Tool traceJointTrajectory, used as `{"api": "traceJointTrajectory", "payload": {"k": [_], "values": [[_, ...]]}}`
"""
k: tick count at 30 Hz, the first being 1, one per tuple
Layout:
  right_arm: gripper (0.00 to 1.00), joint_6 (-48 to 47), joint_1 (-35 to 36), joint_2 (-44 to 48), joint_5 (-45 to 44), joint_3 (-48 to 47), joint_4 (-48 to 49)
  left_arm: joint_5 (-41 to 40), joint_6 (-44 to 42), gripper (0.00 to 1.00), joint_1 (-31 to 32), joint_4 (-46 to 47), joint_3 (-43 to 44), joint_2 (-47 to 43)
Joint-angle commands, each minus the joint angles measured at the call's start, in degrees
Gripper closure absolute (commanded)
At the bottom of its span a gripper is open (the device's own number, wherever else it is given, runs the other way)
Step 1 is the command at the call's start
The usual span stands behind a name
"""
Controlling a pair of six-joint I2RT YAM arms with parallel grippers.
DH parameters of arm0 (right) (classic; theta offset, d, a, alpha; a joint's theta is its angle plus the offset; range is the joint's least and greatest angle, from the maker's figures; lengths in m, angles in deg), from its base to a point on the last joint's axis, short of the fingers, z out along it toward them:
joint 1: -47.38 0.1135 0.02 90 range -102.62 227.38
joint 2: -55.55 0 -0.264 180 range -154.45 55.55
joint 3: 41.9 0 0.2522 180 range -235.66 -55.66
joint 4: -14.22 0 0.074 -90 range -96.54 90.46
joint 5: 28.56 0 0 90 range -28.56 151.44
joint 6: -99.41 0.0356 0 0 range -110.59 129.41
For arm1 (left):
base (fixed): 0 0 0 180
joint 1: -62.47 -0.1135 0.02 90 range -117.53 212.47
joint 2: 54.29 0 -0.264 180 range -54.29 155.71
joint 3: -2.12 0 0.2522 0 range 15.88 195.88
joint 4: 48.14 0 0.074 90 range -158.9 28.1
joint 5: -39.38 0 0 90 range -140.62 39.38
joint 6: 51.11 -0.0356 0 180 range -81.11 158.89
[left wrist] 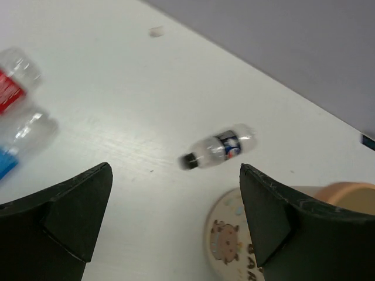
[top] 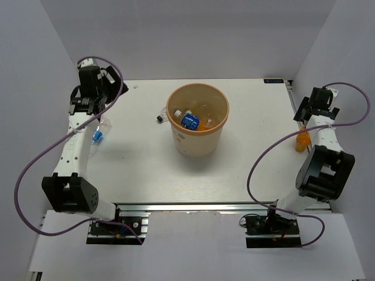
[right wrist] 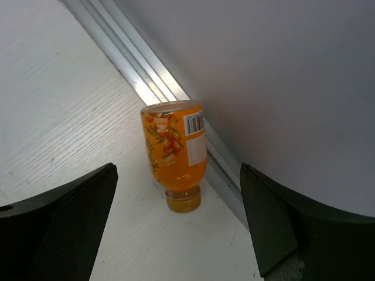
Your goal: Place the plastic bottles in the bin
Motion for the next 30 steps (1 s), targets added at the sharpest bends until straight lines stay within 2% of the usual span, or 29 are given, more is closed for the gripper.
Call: {"api": "traceJointTrajectory", "payload": {"k": [1,9,14,18,19,23,27,28,30], "values": [[0.11,-2.13,-1.98,-3.68,-1.02,-2.76,3.35,-10.87,5.04,0.02,0.05,0.32,-5.89,-4.39],[0.11,-5.47,-4.62,-15.72,2.06,-1.35,10.30,-14.92,7.52,0.02,-3.83,-1.87,-11.27,-3.52],[0.13,-3.02,-5.06,-20.57,5.65,-0.66,11.09,-15.11,8.93,0.02,-4.44,-2.14,-11.79,-3.78],[0.31,-0.56,-5.06,-19.61,10.66,1.19,12.67,-15.11,9.10,0.02,-4.62,-2.32,-11.53,-4.13],[0.42,-0.20,-5.06,-19.08,12.06,2.06,13.11,-15.72,9.19,0.02,-4.62,-3.01,-11.35,-4.22],[0.64,1.56,-5.06,-14.34,12.87,3.74,14.00,-15.99,9.63,0.02,-4.70,-3.29,-11.44,-5.44],[0.70,0.24,-4.97,-7.14,20.41,3.48,12.59,-14.59,10.07,0.02,-4.70,-1.71,-13.19,-7.03],[0.70,-0.37,-4.54,-3.38,27.74,3.57,13.03,-14.32,10.24,0.02,-4.70,-1.70,-13.89,-7.03],[0.70,-1.25,-3.22,0.42,34.28,3.31,13.55,-12.83,10.60,0.02,-4.70,-1.62,-14.34,-7.03]]}}
